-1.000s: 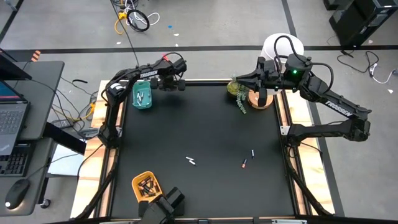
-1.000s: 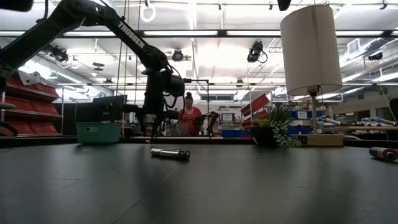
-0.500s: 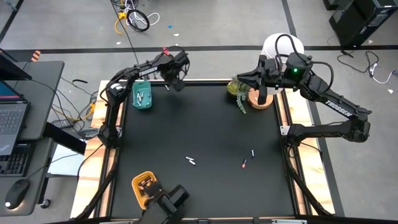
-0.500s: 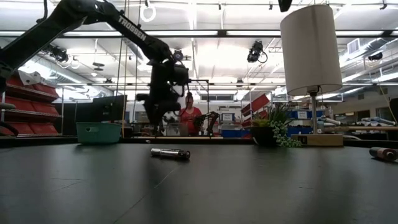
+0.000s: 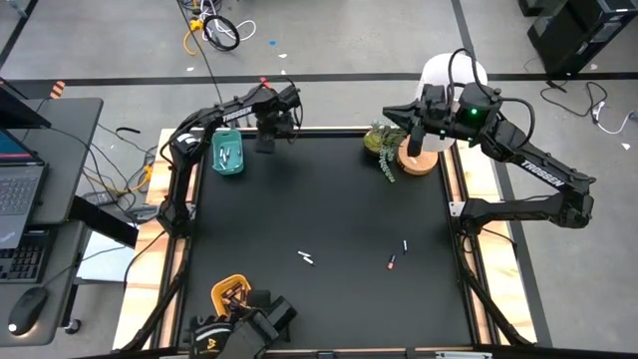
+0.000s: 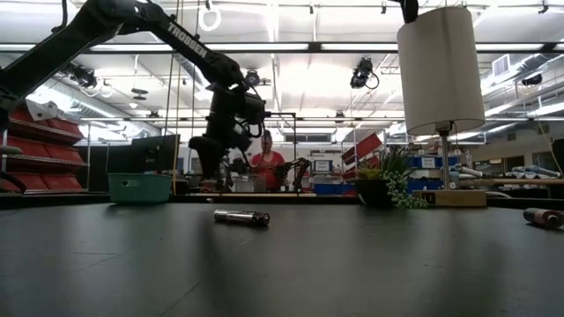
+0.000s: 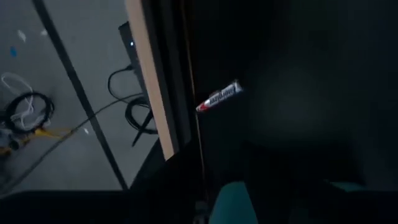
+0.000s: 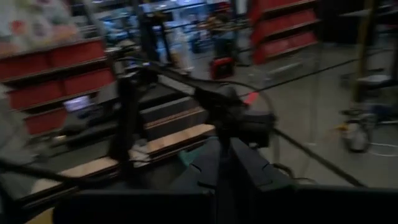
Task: Sort batteries
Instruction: Put the silver battery into the blue bin
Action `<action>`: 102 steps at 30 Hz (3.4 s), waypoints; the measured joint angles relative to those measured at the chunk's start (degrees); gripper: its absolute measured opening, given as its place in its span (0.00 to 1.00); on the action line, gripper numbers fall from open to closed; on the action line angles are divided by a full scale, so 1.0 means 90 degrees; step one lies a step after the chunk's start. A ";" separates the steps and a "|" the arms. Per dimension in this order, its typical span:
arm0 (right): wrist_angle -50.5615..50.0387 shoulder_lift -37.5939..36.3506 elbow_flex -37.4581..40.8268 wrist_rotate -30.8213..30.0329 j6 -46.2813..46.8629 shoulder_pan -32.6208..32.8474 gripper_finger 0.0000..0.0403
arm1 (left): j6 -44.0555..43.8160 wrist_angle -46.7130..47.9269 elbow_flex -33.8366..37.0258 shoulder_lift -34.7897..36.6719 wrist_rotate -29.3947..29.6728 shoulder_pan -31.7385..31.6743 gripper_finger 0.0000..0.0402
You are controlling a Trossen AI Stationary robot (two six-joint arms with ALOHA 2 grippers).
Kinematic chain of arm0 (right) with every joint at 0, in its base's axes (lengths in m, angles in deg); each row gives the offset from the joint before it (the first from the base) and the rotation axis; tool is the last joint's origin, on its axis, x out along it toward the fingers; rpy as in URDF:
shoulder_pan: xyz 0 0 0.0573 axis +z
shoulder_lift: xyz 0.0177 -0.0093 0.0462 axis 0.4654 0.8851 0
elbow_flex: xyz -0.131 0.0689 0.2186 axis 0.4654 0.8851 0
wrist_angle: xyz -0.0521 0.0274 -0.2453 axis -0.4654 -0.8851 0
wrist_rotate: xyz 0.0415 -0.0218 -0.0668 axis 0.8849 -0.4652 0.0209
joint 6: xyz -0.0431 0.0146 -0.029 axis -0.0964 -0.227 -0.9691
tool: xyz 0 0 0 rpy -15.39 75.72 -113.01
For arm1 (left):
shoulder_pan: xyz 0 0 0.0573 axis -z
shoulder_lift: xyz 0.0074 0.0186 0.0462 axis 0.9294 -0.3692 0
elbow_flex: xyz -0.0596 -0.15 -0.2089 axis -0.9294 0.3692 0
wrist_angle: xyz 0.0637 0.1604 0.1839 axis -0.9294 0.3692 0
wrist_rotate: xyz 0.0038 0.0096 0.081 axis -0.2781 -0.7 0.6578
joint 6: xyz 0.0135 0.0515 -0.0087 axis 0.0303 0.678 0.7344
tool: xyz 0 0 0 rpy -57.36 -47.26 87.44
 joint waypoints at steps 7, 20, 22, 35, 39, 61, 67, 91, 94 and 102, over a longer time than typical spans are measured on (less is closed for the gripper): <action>-0.0224 -0.0017 0.0000 -0.1030 -0.0037 0.0005 0.06 | -0.0008 -0.0513 0.0005 0.0225 -0.1052 -0.0434 0.33; -0.0420 -0.0266 0.0000 -0.2503 0.0167 0.1044 0.06 | 0.0448 -0.0631 0.0246 0.1409 -0.2468 -0.1131 0.33; -0.0425 -0.0274 0.0000 -0.2598 0.0211 0.1233 0.06 | 0.0984 -0.0647 0.0289 0.1392 -0.2465 -0.1166 0.33; -0.0431 -0.0259 0.0000 -0.3159 0.0000 0.1776 0.06 | 0.3593 -0.0704 0.1371 0.1392 -0.2922 -0.0965 0.33; -0.0429 -0.0238 0.0000 -0.3159 -0.0118 0.1775 0.06 | 0.4121 -0.1025 0.1717 0.1387 -0.2294 -0.0660 0.33; -0.0433 -0.0214 0.0000 -0.3137 -0.0225 0.1775 0.06 | 0.4266 -0.1968 0.2002 0.0860 -0.1844 -0.0397 0.32; -0.0399 -0.0214 0.0000 -0.3132 -0.0180 0.1775 0.06 | 0.4537 -0.2086 0.2001 0.0779 -0.1605 -0.0394 0.32; -0.0236 -0.0214 0.0000 -0.3130 -0.0178 0.1775 0.06 | 0.4409 -0.2523 0.1688 0.0747 -0.1416 -0.0356 0.21; -0.0236 -0.0214 0.0000 -0.3130 -0.0178 0.1775 0.06 | 0.4378 -0.2475 0.1688 0.0607 -0.1371 -0.0359 0.21; -0.0238 -0.0214 0.0000 -0.3086 -0.0126 0.1775 0.06 | 0.4406 -0.2367 0.1690 0.0413 -0.0995 -0.0318 0.21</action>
